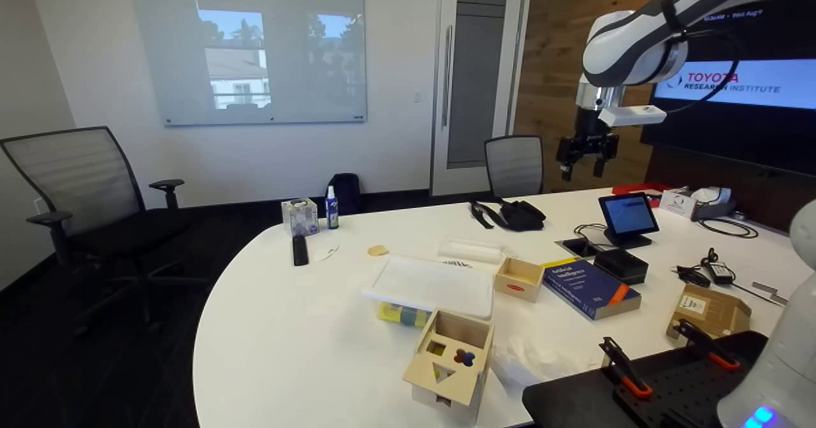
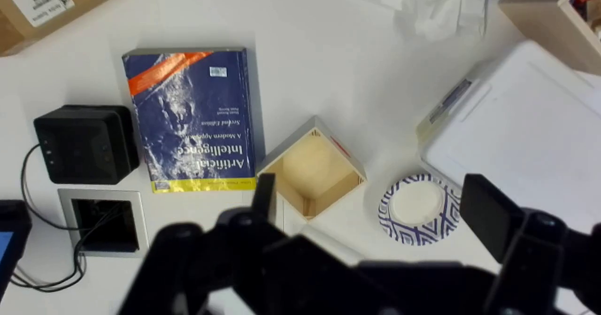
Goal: Move the wooden box on the right forwards.
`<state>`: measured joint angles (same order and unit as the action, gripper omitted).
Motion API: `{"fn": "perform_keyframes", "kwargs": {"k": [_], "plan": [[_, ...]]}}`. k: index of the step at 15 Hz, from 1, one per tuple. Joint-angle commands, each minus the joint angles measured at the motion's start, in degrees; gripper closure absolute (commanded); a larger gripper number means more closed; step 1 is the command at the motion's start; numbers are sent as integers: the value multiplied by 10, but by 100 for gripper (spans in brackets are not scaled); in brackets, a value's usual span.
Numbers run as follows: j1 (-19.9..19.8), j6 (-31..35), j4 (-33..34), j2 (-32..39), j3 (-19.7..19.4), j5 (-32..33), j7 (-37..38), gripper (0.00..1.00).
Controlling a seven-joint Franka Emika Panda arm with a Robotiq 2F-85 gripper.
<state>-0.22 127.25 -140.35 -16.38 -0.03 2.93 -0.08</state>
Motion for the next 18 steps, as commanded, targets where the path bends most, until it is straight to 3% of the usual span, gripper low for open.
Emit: {"fn": "perform_keyframes", "kwargs": {"k": [1, 6, 11, 18], "plan": [[-3, 79, 48, 89, -22, -42, -18, 0], [-14, 165, 104, 220, -28, -62, 35, 0], [-33, 212, 176, 347, -23, -144, 37, 0], [-75, 190, 301, 497, -7, -213, 44, 0]]}}
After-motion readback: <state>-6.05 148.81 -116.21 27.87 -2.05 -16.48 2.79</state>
